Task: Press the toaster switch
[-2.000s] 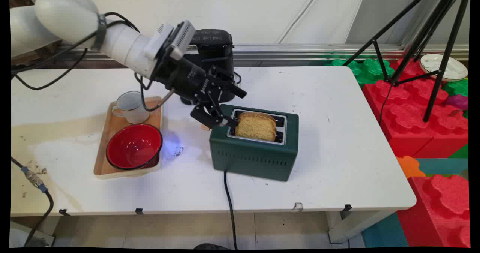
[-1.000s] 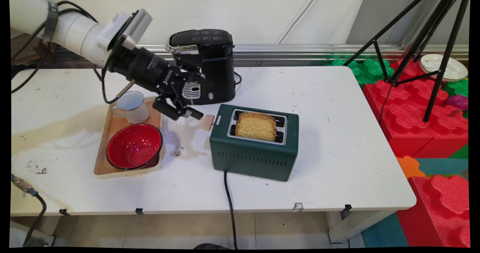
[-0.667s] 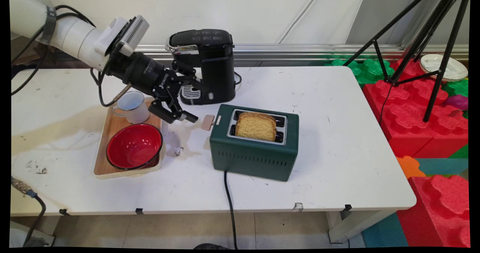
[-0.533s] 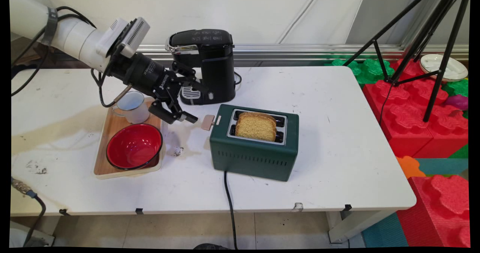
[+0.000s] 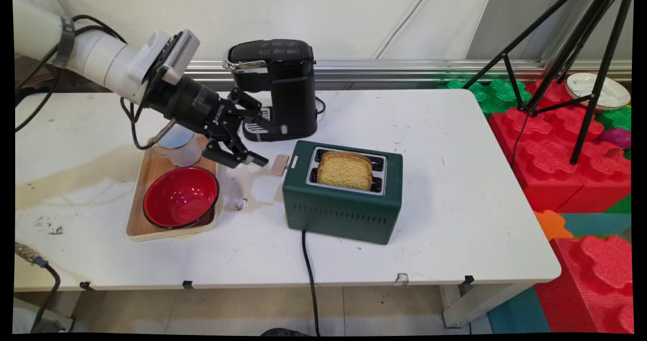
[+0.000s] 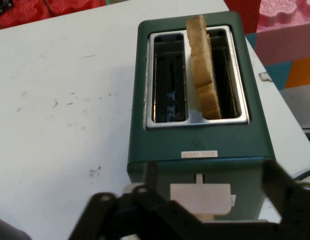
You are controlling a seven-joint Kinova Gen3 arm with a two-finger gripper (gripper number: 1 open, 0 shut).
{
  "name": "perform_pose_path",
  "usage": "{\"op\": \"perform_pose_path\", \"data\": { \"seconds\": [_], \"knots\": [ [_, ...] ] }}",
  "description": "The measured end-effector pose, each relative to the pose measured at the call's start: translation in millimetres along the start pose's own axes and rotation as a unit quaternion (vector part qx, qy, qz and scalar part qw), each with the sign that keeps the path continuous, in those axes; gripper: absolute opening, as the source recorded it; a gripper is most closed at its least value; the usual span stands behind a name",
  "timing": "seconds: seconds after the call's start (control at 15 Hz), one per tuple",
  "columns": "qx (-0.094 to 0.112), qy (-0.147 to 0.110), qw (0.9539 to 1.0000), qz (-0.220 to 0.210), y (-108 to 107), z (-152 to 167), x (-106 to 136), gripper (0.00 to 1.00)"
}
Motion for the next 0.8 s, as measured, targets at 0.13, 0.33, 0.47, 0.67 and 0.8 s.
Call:
{"op": "perform_pose_path", "data": {
  "seconds": [0.13,0.33,0.47,0.67,0.8],
  "knots": [
    [0.002,-0.002,1.0,0.0,1.3,0.5,-0.9,0.0],
    [0.005,-0.004,1.0,-0.001,2.6,1.2,-2.6,0.0],
    [0.006,-0.005,1.0,-0.001,2.4,2.6,-3.0,0.0],
    [0.008,-0.006,0.9999,-0.002,2.3,4.6,-3.8,0.0],
    [0.009,-0.007,0.9999,-0.003,1.5,7.3,-4.2,0.0]
  ]
}}
